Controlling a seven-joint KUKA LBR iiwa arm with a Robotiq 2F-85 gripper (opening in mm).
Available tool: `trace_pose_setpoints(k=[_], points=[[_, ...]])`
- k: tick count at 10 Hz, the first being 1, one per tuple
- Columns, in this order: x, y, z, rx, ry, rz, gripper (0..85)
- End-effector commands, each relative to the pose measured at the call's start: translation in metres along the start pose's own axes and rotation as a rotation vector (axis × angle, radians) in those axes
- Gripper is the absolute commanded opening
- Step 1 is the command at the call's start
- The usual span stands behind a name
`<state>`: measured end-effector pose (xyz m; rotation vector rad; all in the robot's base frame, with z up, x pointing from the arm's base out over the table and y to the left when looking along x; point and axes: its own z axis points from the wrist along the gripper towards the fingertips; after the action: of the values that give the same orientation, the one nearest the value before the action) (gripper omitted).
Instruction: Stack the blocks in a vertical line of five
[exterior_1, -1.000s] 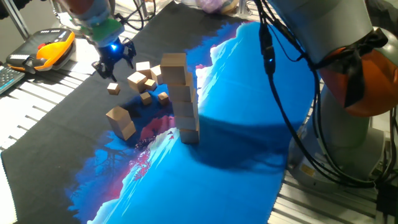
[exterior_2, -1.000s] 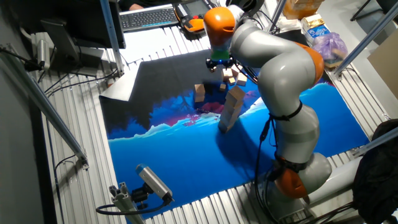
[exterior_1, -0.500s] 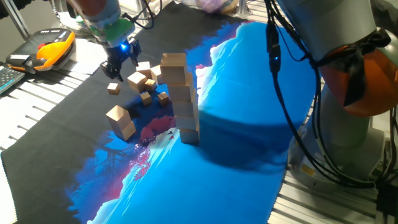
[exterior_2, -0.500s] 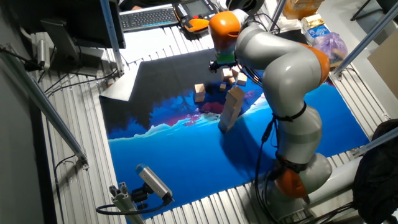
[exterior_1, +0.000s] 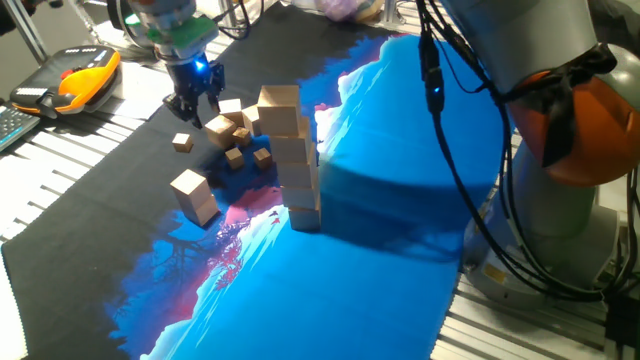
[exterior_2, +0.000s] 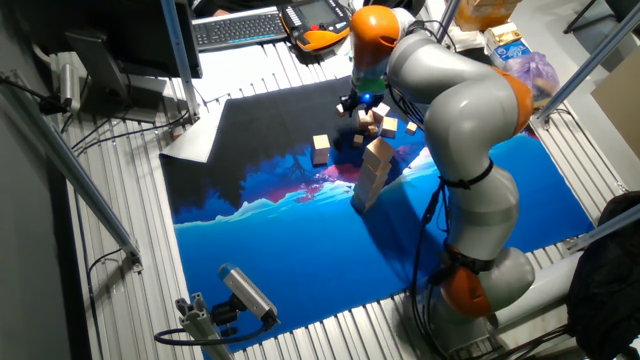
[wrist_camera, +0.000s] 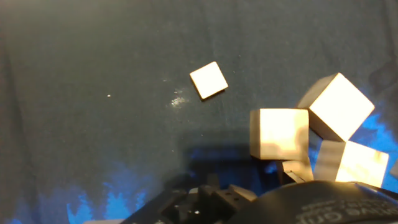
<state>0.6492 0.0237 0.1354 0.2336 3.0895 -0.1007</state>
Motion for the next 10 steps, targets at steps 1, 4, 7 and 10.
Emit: trace_pose_setpoints(k=[1, 4, 7, 10], points=[[0.000, 0.000, 0.000, -0.002, 0.012, 0.006, 51.0], [0.000, 0.000, 0.000, 0.014, -0.008, 0.062, 68.0], [-0.010, -0.013, 0.009, 0.006, -0.005, 0.017, 85.0], [-0.017, -0.021, 0.022, -0.005, -0.009, 0.013, 85.0]])
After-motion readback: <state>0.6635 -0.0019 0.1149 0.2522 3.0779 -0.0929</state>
